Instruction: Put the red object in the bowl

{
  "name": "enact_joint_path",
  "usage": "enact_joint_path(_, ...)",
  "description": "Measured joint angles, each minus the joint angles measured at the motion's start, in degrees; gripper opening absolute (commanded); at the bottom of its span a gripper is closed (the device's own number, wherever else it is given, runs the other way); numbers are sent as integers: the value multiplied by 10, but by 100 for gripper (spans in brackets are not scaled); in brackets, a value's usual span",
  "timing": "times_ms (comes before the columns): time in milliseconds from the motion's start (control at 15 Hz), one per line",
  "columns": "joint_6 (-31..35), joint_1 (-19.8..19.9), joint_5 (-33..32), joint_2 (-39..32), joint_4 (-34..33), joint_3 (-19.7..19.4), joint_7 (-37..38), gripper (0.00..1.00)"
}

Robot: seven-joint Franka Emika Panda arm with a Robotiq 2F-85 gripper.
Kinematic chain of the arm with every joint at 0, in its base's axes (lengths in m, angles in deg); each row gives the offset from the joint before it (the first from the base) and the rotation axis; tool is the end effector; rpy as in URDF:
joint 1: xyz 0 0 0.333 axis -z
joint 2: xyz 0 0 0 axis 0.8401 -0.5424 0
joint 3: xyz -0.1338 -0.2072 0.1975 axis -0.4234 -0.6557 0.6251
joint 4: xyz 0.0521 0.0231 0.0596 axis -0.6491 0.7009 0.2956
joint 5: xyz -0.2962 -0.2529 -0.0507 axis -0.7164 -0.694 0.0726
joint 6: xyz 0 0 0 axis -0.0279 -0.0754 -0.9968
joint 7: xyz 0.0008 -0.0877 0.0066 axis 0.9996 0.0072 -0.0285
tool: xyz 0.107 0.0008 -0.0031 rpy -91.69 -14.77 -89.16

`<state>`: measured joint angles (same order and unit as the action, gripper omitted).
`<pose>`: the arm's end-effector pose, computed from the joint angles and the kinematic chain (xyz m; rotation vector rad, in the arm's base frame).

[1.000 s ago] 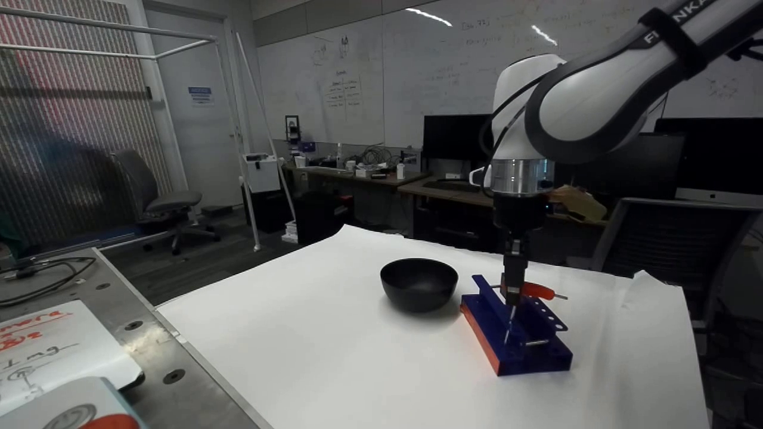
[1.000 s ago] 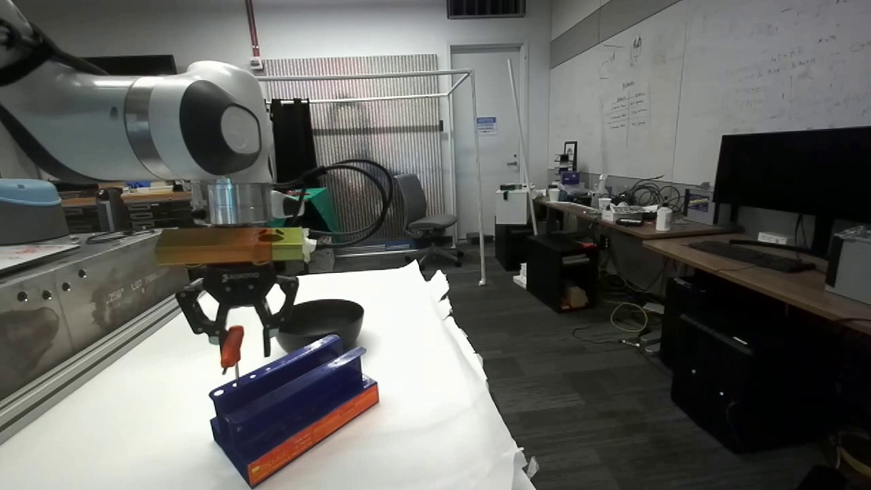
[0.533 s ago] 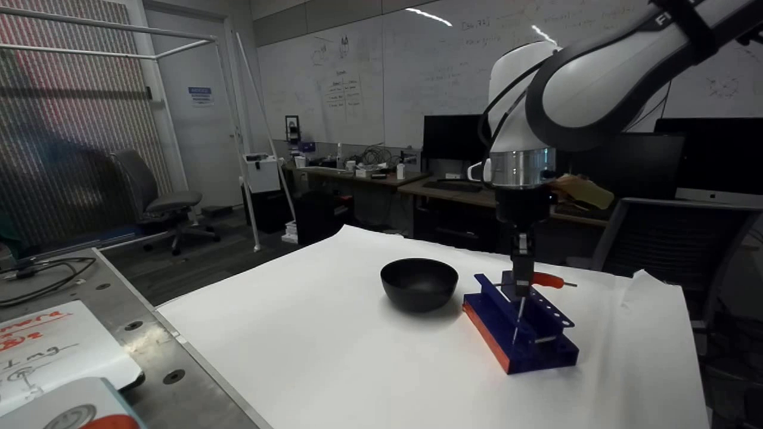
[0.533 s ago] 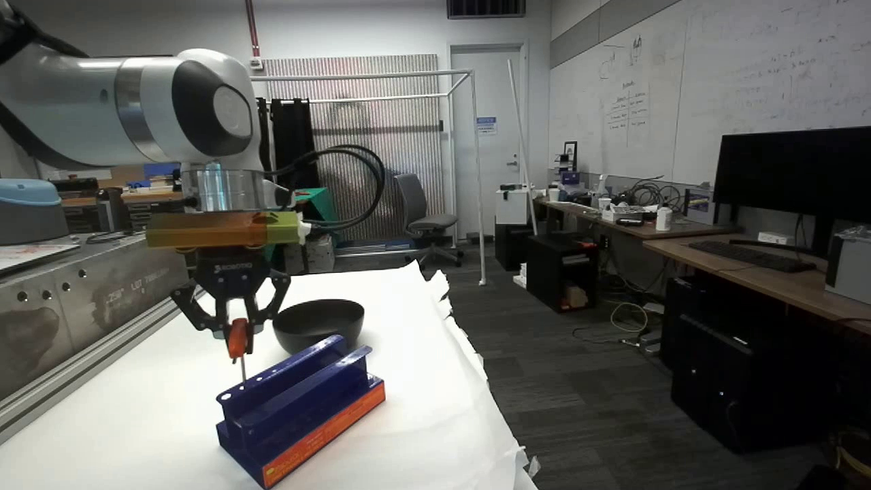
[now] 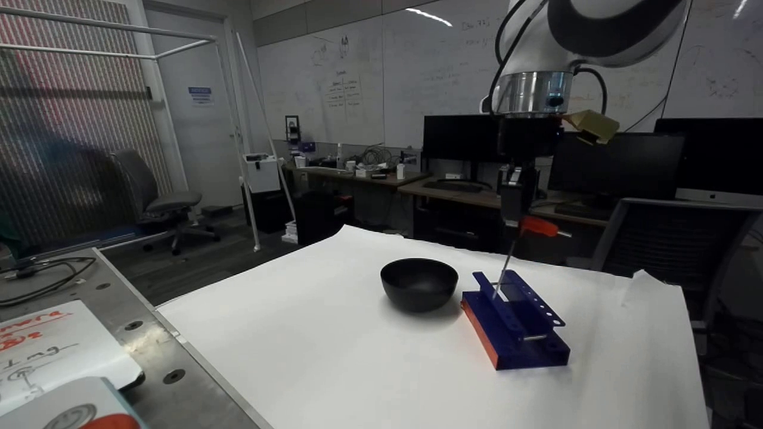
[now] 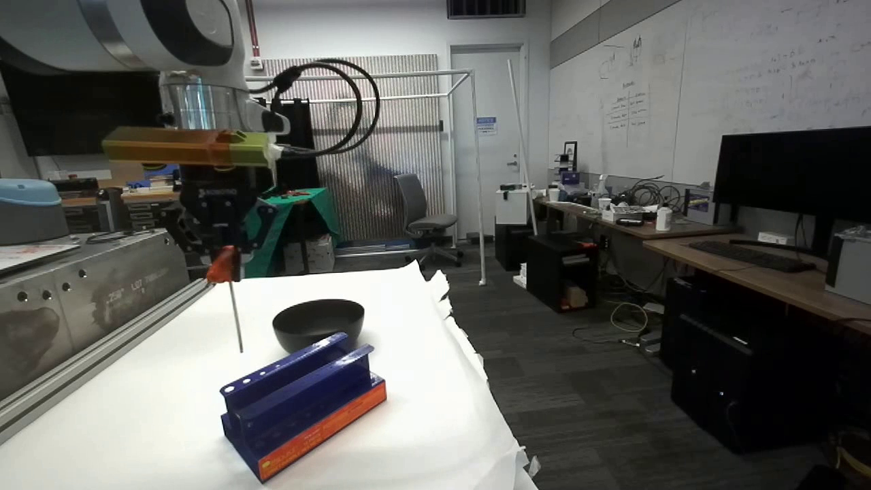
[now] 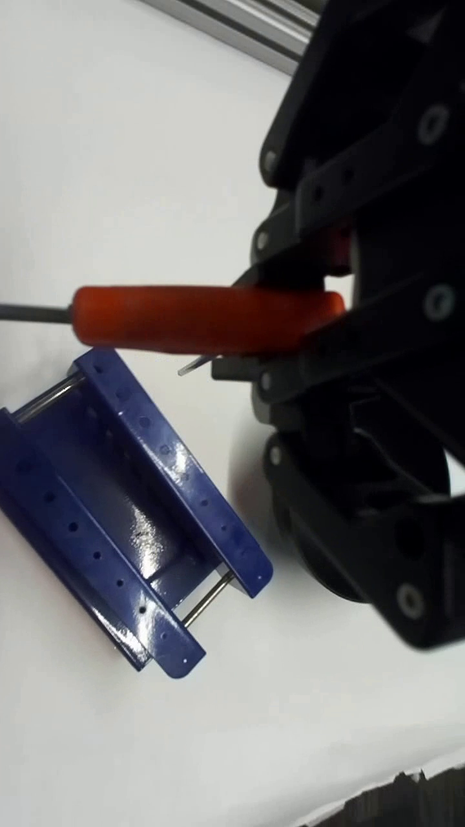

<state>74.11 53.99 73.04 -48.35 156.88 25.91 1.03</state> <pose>0.5295 0.0657 0.4429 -3.0826 -0.4111 -0.0117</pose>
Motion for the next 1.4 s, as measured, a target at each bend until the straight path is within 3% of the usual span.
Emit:
enact_joint_path(267, 82, 7, 40, -15, 3, -14, 56, 9)
enact_joint_path(1000, 428, 7, 53, -159, 9, -27, 288, 9)
enact_joint_path(1267, 499, -2, 53, -211, 6, -48, 357, 10)
enact_joint_path(1333, 509, -4, 53, -225, 4, -50, 368, 15)
enact_joint_path(1400, 516, -6, 56, -238, 0, -52, 376, 44)
